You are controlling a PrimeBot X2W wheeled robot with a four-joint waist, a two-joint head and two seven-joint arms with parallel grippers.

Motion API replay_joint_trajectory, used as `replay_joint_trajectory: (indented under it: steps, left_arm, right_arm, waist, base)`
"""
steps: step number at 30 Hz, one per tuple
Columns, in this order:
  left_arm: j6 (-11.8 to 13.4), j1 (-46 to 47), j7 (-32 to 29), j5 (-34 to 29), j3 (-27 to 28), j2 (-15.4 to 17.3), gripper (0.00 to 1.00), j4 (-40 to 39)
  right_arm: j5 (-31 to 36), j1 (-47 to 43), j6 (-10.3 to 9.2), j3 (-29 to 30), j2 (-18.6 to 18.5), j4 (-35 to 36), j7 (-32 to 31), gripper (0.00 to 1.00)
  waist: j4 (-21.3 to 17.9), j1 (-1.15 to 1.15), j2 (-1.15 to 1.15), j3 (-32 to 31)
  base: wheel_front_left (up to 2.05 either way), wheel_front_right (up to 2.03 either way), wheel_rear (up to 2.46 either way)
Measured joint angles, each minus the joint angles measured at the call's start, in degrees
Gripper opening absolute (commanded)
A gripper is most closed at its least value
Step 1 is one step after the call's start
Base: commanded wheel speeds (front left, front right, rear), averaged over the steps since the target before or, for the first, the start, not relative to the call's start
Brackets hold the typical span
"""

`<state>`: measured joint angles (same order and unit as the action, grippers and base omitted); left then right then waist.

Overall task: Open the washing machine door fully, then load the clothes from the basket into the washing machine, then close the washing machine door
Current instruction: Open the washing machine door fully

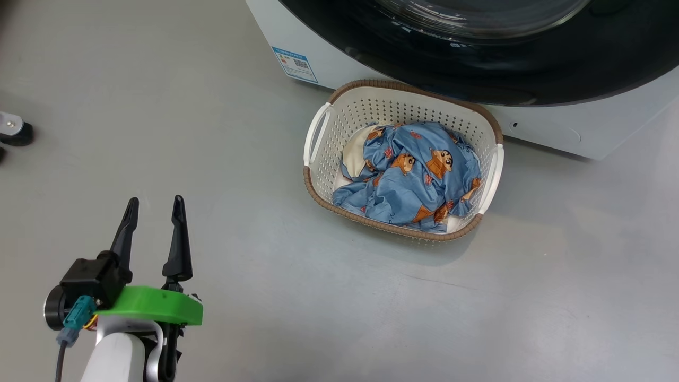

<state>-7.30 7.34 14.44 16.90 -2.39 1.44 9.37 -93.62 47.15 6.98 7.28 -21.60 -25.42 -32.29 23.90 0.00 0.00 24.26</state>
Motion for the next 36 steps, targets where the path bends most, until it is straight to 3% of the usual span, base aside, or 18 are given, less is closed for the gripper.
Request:
replay_joint_trajectory:
  steps: [36]
  left_arm:
    - [0.0,0.0,0.0,0.0,0.2,0.0,1.0,0.0]
  right_arm:
    - [0.0,0.0,0.01,-0.5,-0.1,-0.9,-2.7,0.0]
  waist:
    - [-0.2,0.0,0.0,-0.5]
  base:
    - [0.0,0.0,0.0]
